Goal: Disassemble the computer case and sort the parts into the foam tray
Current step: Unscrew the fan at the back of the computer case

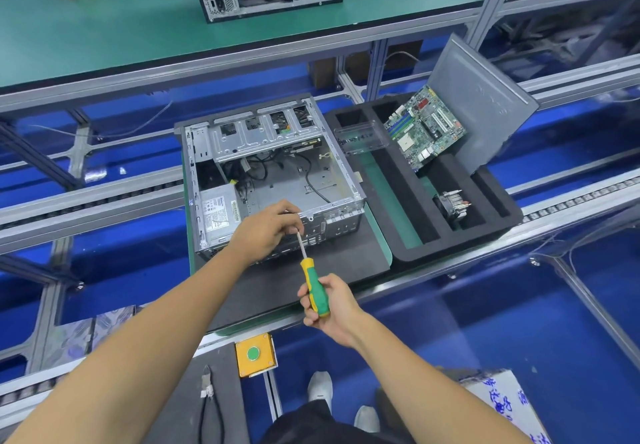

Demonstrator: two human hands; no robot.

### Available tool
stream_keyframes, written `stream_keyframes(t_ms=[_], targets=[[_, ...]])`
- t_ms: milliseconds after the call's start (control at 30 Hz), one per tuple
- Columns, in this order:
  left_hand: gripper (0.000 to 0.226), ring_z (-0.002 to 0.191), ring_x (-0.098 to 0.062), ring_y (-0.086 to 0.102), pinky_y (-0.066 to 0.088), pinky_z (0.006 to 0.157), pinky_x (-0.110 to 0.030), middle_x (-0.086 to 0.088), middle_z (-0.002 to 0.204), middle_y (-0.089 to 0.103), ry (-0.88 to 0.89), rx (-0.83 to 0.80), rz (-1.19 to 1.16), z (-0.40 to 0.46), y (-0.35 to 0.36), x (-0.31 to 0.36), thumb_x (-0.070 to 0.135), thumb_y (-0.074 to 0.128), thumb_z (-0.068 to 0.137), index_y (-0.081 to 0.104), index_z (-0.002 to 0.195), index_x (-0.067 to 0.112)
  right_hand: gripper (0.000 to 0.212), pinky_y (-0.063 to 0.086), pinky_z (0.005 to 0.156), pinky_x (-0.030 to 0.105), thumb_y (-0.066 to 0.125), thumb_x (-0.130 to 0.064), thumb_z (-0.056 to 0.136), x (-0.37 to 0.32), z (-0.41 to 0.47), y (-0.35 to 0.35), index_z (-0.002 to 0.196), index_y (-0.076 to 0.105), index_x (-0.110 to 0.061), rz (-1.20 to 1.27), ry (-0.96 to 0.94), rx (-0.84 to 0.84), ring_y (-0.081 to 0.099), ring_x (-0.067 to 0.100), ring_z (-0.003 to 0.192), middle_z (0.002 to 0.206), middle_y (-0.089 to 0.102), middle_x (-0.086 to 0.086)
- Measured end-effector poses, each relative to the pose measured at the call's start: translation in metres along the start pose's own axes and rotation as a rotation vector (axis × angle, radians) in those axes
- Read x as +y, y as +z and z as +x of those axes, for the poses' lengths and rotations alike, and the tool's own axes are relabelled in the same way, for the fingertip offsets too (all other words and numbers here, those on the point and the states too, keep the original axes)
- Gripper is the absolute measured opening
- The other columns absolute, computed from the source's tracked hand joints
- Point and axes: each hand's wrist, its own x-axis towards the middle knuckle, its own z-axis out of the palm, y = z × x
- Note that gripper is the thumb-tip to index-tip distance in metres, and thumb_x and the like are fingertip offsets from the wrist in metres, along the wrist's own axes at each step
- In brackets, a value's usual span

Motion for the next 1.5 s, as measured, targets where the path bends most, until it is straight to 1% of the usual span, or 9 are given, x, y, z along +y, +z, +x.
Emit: stream_keyframes(t_ms=[200, 300, 467, 667, 933, 1000, 1200, 1333, 1500], targets=[[0.039, 0.1, 0.004, 0.052, 0.034, 0.062, -0.018, 0.027, 0.133, 0.048, 0.043, -0.027, 0.018, -0.003, -0.003, -0.001, 0.013, 0.059, 0.099, 0.067, 0.109, 0.049, 0.018, 0.057, 0.072, 0.032, 0.06, -0.021, 0.087, -0.002, 0.002, 0.002, 0.096, 0.067, -0.008, -0.086, 0.005, 0.096, 0.063, 0.017, 0.069, 0.081, 0.066, 0.007], [0.036, 0.103, -0.002, 0.054, 0.035, 0.062, -0.024, 0.026, 0.132, 0.048, 0.065, -0.023, 0.039, -0.004, -0.003, -0.001, 0.013, 0.058, 0.098, 0.066, 0.107, 0.047, 0.017, 0.055, 0.067, 0.031, 0.069, -0.014, 0.072, -0.002, 0.004, 0.009, 0.074, 0.054, -0.02, -0.112, -0.066, 0.166, 0.054, 0.018, 0.068, 0.084, 0.053, 0.006], [0.039, 0.103, -0.005, 0.052, 0.029, 0.056, -0.022, 0.026, 0.127, 0.048, 0.055, -0.004, 0.079, -0.003, 0.0, -0.001, 0.005, 0.057, 0.092, 0.059, 0.101, 0.043, 0.007, 0.043, 0.051, 0.025, 0.063, -0.016, 0.078, -0.006, 0.002, 0.012, 0.084, 0.059, -0.015, 0.024, 0.009, 0.119, 0.045, 0.013, 0.057, 0.08, 0.049, 0.004], [0.037, 0.102, -0.005, 0.051, 0.033, 0.058, -0.025, 0.025, 0.127, 0.048, 0.043, 0.008, 0.062, -0.003, -0.001, -0.001, 0.006, 0.057, 0.092, 0.061, 0.1, 0.042, 0.041, 0.043, 0.052, 0.025, 0.04, -0.034, 0.095, -0.005, 0.004, 0.004, 0.08, 0.069, -0.01, 0.124, 0.07, -0.054, 0.05, 0.015, 0.061, 0.08, 0.059, 0.006], [0.049, 0.108, 0.002, 0.048, 0.037, 0.063, -0.025, 0.026, 0.136, 0.048, 0.049, -0.031, 0.046, -0.003, -0.002, -0.001, 0.006, 0.055, 0.096, 0.068, 0.111, 0.05, 0.007, 0.053, 0.06, 0.028, 0.065, -0.021, 0.082, -0.004, 0.012, 0.003, 0.078, 0.066, -0.015, -0.033, -0.023, 0.216, 0.055, 0.014, 0.058, 0.082, 0.06, 0.005], [0.045, 0.105, 0.004, 0.047, 0.035, 0.062, -0.025, 0.026, 0.136, 0.047, 0.05, -0.024, 0.055, -0.002, -0.001, -0.003, 0.008, 0.056, 0.097, 0.068, 0.11, 0.05, 0.016, 0.051, 0.057, 0.027, 0.07, -0.015, 0.075, -0.004, 0.013, 0.007, 0.072, 0.056, -0.021, -0.123, -0.045, 0.271, 0.052, 0.018, 0.065, 0.087, 0.054, 0.006], [0.026, 0.102, -0.009, 0.055, 0.046, 0.057, -0.029, 0.025, 0.129, 0.047, 0.086, 0.034, 0.114, -0.001, 0.006, -0.007, 0.017, 0.06, 0.099, 0.06, 0.101, 0.043, 0.009, 0.046, 0.052, 0.027, 0.065, -0.02, 0.077, -0.006, 0.011, 0.014, 0.081, 0.06, -0.014, -0.072, 0.045, 0.137, 0.052, 0.015, 0.06, 0.082, 0.059, 0.007], [0.027, 0.101, -0.007, 0.054, 0.047, 0.057, -0.03, 0.026, 0.127, 0.047, 0.075, 0.049, 0.096, 0.0, 0.007, -0.007, 0.016, 0.06, 0.098, 0.059, 0.101, 0.043, 0.043, 0.05, 0.054, 0.029, 0.043, -0.035, 0.096, -0.008, 0.013, 0.005, 0.081, 0.074, -0.009, -0.012, 0.065, -0.014, 0.055, 0.015, 0.06, 0.083, 0.066, 0.01], [0.022, 0.104, -0.003, 0.054, 0.033, 0.056, -0.021, 0.025, 0.129, 0.05, 0.07, 0.048, 0.027, -0.001, 0.005, -0.006, 0.022, 0.054, 0.1, 0.062, 0.104, 0.042, 0.027, 0.055, 0.054, 0.03, 0.055, -0.029, 0.095, -0.014, 0.014, 0.003, 0.087, 0.069, -0.007, -0.078, 0.018, 0.138, 0.064, 0.014, 0.063, 0.081, 0.07, 0.01]])
